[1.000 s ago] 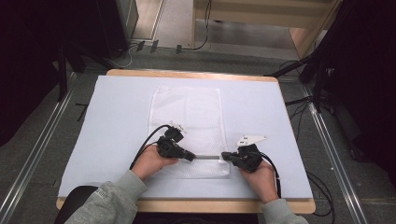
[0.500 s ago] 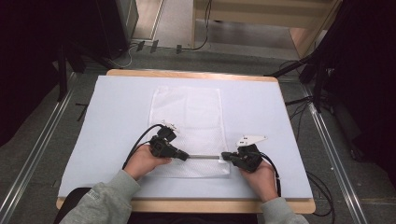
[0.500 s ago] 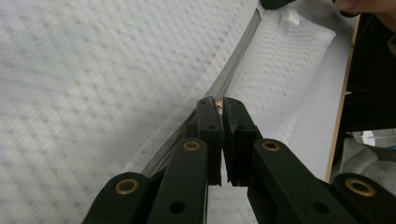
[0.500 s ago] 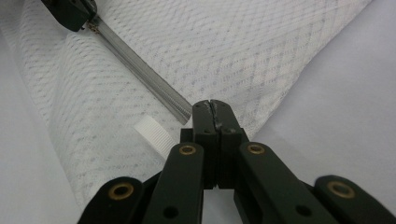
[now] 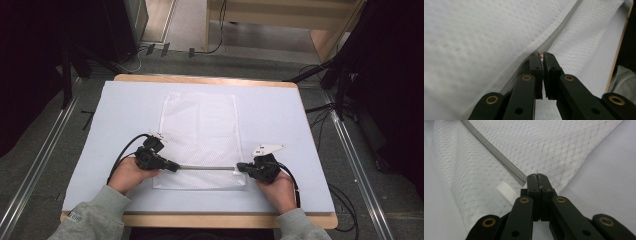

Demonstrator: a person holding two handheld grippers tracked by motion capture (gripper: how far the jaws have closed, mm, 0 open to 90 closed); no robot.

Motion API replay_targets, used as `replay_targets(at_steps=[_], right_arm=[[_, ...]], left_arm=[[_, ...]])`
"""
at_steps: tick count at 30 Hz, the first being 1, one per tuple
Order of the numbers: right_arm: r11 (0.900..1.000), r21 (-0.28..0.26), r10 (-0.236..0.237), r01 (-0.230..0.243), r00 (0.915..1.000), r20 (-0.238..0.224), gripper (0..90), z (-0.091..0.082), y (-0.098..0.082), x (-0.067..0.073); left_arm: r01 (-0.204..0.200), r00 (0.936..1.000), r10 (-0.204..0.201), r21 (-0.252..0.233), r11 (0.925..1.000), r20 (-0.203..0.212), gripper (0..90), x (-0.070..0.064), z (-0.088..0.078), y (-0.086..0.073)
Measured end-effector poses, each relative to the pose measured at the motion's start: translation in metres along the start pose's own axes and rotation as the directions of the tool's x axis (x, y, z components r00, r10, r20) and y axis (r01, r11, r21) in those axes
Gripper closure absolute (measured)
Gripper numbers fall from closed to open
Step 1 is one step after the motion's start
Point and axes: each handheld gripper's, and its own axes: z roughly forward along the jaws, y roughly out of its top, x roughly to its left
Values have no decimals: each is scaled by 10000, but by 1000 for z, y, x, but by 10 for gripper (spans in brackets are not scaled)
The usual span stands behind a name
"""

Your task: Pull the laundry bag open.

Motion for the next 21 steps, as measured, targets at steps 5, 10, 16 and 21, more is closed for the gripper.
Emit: replay_targets(at_steps=[5, 10, 16, 21], right_arm=[[10000, 21, 78, -78, 9999, -93, 900, 0, 1, -2], [9998, 149, 110, -108, 9998, -154, 900, 0, 2, -2], [9995, 227, 240, -232, 9991, -351, 900, 0, 3, -5], [9989, 384, 272, -254, 9986, -448, 900, 0, 5, -6]], left_arm=[[291, 9990, -298, -197, 9994, -322, 882, 8, -14, -12], [700, 9941, -731, -400, 9967, -803, 882, 19, -29, -28], [961, 9929, -1012, -807, 9921, -623, 881, 24, -37, -39], [543, 9960, -632, -1346, 9894, -635, 838, 25, -41, -42]])
